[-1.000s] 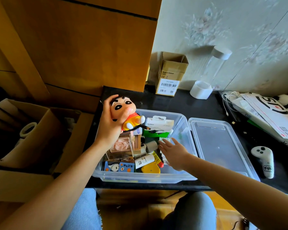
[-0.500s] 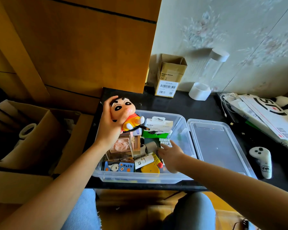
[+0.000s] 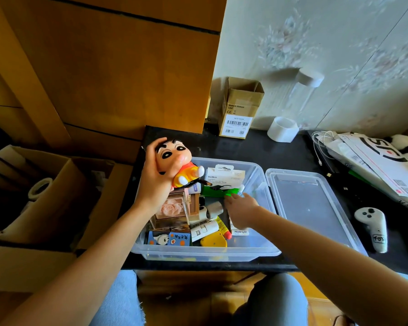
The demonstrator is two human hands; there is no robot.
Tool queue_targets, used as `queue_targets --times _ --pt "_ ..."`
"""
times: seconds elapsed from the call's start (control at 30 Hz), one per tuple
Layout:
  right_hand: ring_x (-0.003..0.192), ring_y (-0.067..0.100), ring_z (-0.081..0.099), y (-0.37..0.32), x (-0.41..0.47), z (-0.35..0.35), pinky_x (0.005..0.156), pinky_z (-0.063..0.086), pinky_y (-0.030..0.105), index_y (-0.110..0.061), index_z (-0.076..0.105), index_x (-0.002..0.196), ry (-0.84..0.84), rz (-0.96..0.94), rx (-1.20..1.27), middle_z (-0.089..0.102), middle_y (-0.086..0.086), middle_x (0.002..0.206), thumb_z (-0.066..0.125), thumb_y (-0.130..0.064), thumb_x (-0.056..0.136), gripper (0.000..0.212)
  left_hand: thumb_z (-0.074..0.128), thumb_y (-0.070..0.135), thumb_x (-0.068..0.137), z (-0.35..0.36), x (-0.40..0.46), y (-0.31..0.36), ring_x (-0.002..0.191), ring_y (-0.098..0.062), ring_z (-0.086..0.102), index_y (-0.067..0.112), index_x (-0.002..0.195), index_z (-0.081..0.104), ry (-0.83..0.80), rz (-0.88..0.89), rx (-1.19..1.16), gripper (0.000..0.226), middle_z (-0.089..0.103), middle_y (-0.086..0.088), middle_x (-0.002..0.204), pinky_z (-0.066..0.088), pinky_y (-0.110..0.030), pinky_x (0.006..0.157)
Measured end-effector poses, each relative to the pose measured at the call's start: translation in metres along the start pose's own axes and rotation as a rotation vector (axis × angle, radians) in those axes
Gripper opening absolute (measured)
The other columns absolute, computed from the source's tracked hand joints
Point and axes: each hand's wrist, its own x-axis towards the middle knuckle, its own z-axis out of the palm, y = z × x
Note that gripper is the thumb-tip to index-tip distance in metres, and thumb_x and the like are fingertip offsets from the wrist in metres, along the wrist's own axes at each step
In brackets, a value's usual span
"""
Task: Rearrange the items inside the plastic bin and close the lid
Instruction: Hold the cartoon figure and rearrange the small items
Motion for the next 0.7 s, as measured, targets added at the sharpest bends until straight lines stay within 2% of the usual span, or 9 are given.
queue_targets --times 0.07,0.13,0.23,0.27,0.33,0.4,0.47,0.6,0.7 --pt "0.141 0.027 0.021 -0.001 0.004 0.003 0.116 0.012 0.052 -0.011 0.019 0.148 0.021 0.004 -0.034 0.027 0.009 0.151 0.051 -0.019 0.090 0.066 0.066 0.046 0.077 0.000 0.001 0.000 0.098 0.003 0.060 0.034 0.126 0.042 0.003 0.002 0.005 0.055 0.055 0.010 0.118 0.050 -0.011 0.067" --pt "0.137 0.027 0.028 -0.001 0.006 0.002 0.115 0.014 0.052 -0.014 0.025 0.146 0.044 0.022 -0.025 0.038 0.008 0.144 0.051 -0.020 0.090 0.061 0.065 0.047 0.076 0.000 0.001 0.000 0.099 0.002 0.060 0.035 0.125 0.043 0.002 0.001 0.008 0.055 0.055 0.010 0.118 0.050 -0.011 0.067" --pt "0.121 0.026 0.046 -0.001 0.006 -0.001 0.103 0.032 0.042 -0.014 0.042 0.135 0.111 0.048 -0.016 0.052 0.007 0.127 0.049 -0.016 0.090 0.046 0.065 0.051 0.074 0.001 0.001 0.001 0.100 0.002 0.060 0.038 0.123 0.043 -0.002 0.003 0.009 0.056 0.055 0.009 0.119 0.050 -0.011 0.067" --pt "0.112 0.025 0.051 -0.002 0.006 -0.002 0.093 0.039 0.036 -0.012 0.048 0.128 0.174 0.068 0.034 0.055 0.008 0.120 0.048 -0.013 0.090 0.037 0.065 0.050 0.074 0.001 0.000 0.000 0.100 0.002 0.060 0.037 0.124 0.043 -0.003 0.002 0.006 0.056 0.055 0.009 0.119 0.050 -0.011 0.067" --pt "0.099 0.025 0.057 -0.004 0.008 -0.008 0.073 0.041 0.030 -0.008 0.055 0.115 0.321 0.134 0.228 0.059 0.010 0.112 0.044 -0.006 0.090 0.027 0.066 0.050 0.073 0.000 0.000 0.000 0.100 0.001 0.060 0.036 0.125 0.043 -0.003 0.001 -0.001 0.058 0.055 0.007 0.120 0.050 -0.012 0.066" --pt "0.092 0.025 0.061 -0.008 0.013 -0.017 0.067 0.045 0.029 -0.007 0.057 0.113 0.368 0.154 0.418 0.061 0.011 0.108 0.040 -0.003 0.091 0.028 0.066 0.049 0.074 0.000 0.001 0.000 0.100 0.001 0.061 0.036 0.124 0.043 -0.006 -0.005 -0.007 0.058 0.054 0.008 0.120 0.051 -0.013 0.066" --pt "0.089 0.025 0.062 -0.015 0.023 -0.023 0.069 0.053 0.030 -0.008 0.059 0.116 0.333 0.133 0.530 0.063 0.011 0.106 0.038 -0.004 0.093 0.031 0.066 0.045 0.076 0.000 0.001 0.000 0.099 0.001 0.061 0.034 0.126 0.043 -0.004 -0.007 -0.009 0.056 0.054 0.007 0.120 0.051 -0.012 0.066" --pt "0.072 0.020 0.052 -0.029 0.040 -0.029 0.055 0.041 0.026 -0.010 0.059 0.111 0.285 0.149 0.637 0.059 0.004 0.091 0.040 -0.010 0.095 0.024 0.068 0.050 0.071 0.001 0.000 0.002 0.098 0.001 0.062 0.035 0.123 0.044 0.003 -0.003 -0.020 0.059 0.056 0.009 0.118 0.051 -0.012 0.066" --pt "0.072 0.018 0.047 -0.036 0.047 -0.036 0.053 0.038 0.024 -0.014 0.057 0.118 0.273 0.222 0.609 0.051 0.001 0.086 0.042 -0.012 0.096 0.026 0.067 0.052 0.069 0.001 0.000 0.003 0.098 0.001 0.062 0.035 0.123 0.043 -0.005 0.000 -0.021 0.061 0.055 0.010 0.117 0.051 -0.013 0.065"
